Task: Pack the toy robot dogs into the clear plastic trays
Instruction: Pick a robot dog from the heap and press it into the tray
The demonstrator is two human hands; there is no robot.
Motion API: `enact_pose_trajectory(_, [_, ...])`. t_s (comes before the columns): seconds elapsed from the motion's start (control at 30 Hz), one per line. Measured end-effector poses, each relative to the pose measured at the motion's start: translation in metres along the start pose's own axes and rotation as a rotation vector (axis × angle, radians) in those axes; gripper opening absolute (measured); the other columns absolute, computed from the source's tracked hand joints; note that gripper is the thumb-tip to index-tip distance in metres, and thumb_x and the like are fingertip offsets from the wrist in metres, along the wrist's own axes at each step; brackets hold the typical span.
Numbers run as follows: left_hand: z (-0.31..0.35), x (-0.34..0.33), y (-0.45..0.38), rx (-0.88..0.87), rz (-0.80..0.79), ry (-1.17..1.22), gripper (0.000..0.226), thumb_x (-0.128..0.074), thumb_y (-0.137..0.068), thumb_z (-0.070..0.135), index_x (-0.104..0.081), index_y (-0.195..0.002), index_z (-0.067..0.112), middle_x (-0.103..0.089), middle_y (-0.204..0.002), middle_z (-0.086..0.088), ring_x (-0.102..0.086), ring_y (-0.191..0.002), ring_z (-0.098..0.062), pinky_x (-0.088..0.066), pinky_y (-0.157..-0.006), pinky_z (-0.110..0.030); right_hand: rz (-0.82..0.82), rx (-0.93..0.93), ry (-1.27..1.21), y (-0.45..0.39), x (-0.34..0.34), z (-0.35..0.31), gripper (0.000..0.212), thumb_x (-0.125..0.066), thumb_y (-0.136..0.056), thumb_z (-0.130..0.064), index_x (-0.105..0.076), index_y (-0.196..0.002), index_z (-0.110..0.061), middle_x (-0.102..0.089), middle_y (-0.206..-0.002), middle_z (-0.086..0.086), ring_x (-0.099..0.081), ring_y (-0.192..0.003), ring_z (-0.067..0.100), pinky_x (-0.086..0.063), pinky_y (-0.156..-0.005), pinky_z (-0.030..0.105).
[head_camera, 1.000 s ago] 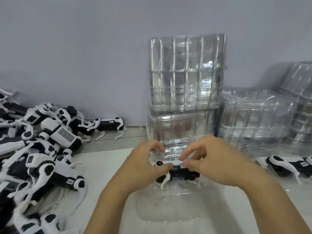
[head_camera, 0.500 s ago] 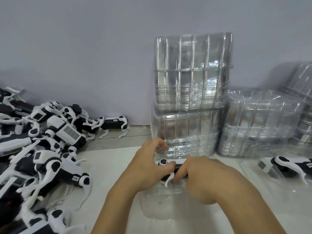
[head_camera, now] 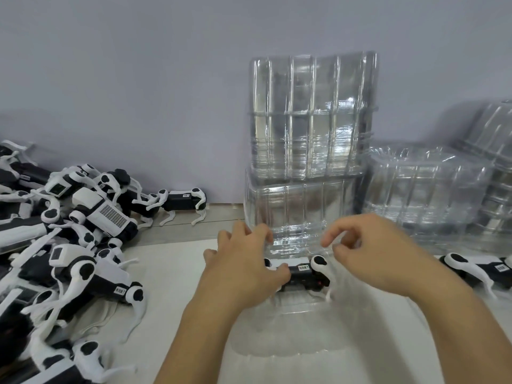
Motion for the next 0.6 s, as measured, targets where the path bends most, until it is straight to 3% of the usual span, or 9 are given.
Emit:
enact_pose_trajectory(0.07, [0.012,-0.009,0.003,0.066,-0.057,-0.085,0.071,-0.056,-0.071,0.076,-0.032,-0.126,0.039,-0.032,-0.128,0.008,-0.029,-0.121,-0.022,-0.03,-0.098,-0.044,-0.059,-0.024,-0.006,-0.001,-0.004,0.012,0.01,-0.065,-0.091,-0.029,-0.062,-0.087,-0.038,-0.06,-0.071,-0.006,-0.052,-0.057,0.005,-0.044,-0.056,0.02])
enact_pose_trajectory(0.13, [0.02,-0.021,0.006,0.131,-0.129,-0.15,0.1,-0.058,-0.064,0.085,-0.017,-0.141,0.036,-0.025,-0.14,0.003,-0.021,-0.136,-0.03,-0.028,-0.106,-0.052,-0.118,-0.051,-0.013,-0.001,-0.009,0.019,0.009,-0.065,-0.092,-0.036,-0.057,-0.091,-0.037,-0.053,-0.07,-0.008,-0.048,-0.057,0.005,-0.039,-0.055,0.019])
enact_pose_trajectory(0.2, [0.023,-0.026,0.007,0.193,-0.138,-0.161,0.113,-0.061,-0.061,0.087,-0.008,-0.147,0.038,-0.021,-0.147,0.001,-0.015,-0.141,-0.033,-0.026,-0.109,-0.055,-0.117,-0.053,-0.015,-0.001,-0.011,0.02,0.01,-0.065,-0.093,-0.036,-0.055,-0.093,-0.037,-0.05,-0.069,-0.009,-0.046,-0.056,0.006,-0.036,-0.055,0.02])
enact_pose_trajectory(0.43, [0.021,-0.024,0.006,0.258,-0.156,-0.121,0.11,-0.071,-0.062,0.07,-0.009,-0.148,0.042,-0.02,-0.149,0.004,-0.017,-0.14,-0.031,-0.037,-0.105,-0.052,-0.148,-0.107,-0.107,-0.001,-0.014,0.02,0.008,-0.063,-0.097,-0.032,-0.056,-0.096,-0.036,-0.046,-0.081,-0.008,-0.045,-0.068,0.007,-0.033,-0.06,0.022])
enact_pose_trajectory(0.6, [0.021,-0.022,0.004,0.262,-0.171,-0.108,0.104,-0.072,-0.063,0.067,-0.013,-0.144,0.043,-0.024,-0.14,0.007,-0.022,-0.133,-0.027,-0.039,-0.094,-0.043,-0.161,-0.116,-0.121,0.0,-0.014,0.019,0.007,-0.062,-0.097,-0.032,-0.056,-0.098,-0.034,-0.047,-0.083,-0.006,-0.046,-0.07,0.008,-0.035,-0.062,0.022])
Point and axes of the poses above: each hand's wrist, its own y-axis away from the middle knuckle, its own x-axis out of the back of the hand, z = x × y, the point moved 1 cm from there along -y, towards the middle knuckle
